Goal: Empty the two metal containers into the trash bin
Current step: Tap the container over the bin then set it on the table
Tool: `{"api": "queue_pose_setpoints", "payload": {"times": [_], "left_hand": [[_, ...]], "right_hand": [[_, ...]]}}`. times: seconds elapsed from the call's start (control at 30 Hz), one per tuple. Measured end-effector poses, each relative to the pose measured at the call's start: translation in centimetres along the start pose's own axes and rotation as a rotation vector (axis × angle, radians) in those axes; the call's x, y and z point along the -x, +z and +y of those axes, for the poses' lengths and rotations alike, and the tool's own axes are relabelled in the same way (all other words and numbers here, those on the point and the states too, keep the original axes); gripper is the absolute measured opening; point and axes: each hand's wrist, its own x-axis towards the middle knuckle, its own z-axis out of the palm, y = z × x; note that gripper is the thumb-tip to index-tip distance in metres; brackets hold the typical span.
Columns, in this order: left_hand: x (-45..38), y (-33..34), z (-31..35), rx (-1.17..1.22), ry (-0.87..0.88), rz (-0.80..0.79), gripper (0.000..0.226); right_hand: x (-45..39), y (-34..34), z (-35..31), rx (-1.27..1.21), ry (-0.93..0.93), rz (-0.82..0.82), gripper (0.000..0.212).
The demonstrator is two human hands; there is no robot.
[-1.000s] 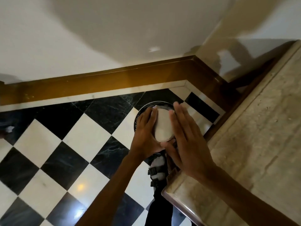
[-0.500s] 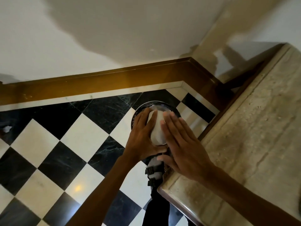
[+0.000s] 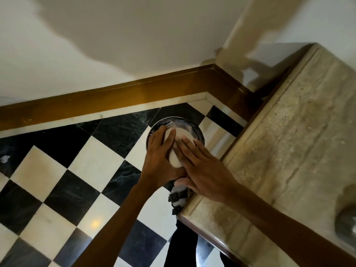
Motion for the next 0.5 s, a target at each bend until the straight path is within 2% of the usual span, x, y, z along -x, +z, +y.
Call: {"api": "queue_pose_setpoints", "payload": {"times": [0.07,0.1,0.2,0.3,0.37,0.4,0.43,0.5], "left_hand": [[0.3,-0.2,0.9,-0.018,0.004,-0.024,0.113],[0.5,-0.3,1.4,-0.006,-0.005,-0.024,0.111],[1.1,-1.6,3.4,0.177,-0.104,-0.047,0.103],[0.9,-3.2,6.3,0.542,-0.229,-0.075,0.070],[0.3,-3.9,8.9,0.962,-0.484,-0.148,0.050],[0.0,-4.0,10.1,1.170,-0.618,-0.231,0.056],[-0.4,-3.8,11.2,1.368,-0.686,-0.332,0.075],[-0.7,-2.5,13.7,1.473,-0.795,-0.379,0.117]], "right_hand": [[0.5,-0.5,0.2,-0.015,0.001,-0.071,0.089],[0.6,-1.0,0.3,-0.076,0.029,-0.027,0.085],[2.1,-2.6,0.1,-0.497,0.284,0.269,0.071],[4.4,-4.3,0.2,-1.041,0.478,0.368,0.058],[6.5,-5.5,0.9,-1.196,0.533,0.348,0.054],[7.6,-6.0,1.1,-1.194,0.561,0.329,0.054],[8.7,-6.3,1.4,-1.180,0.592,0.326,0.052],[11.5,-7.0,2.1,-1.202,0.663,0.379,0.042]]}}
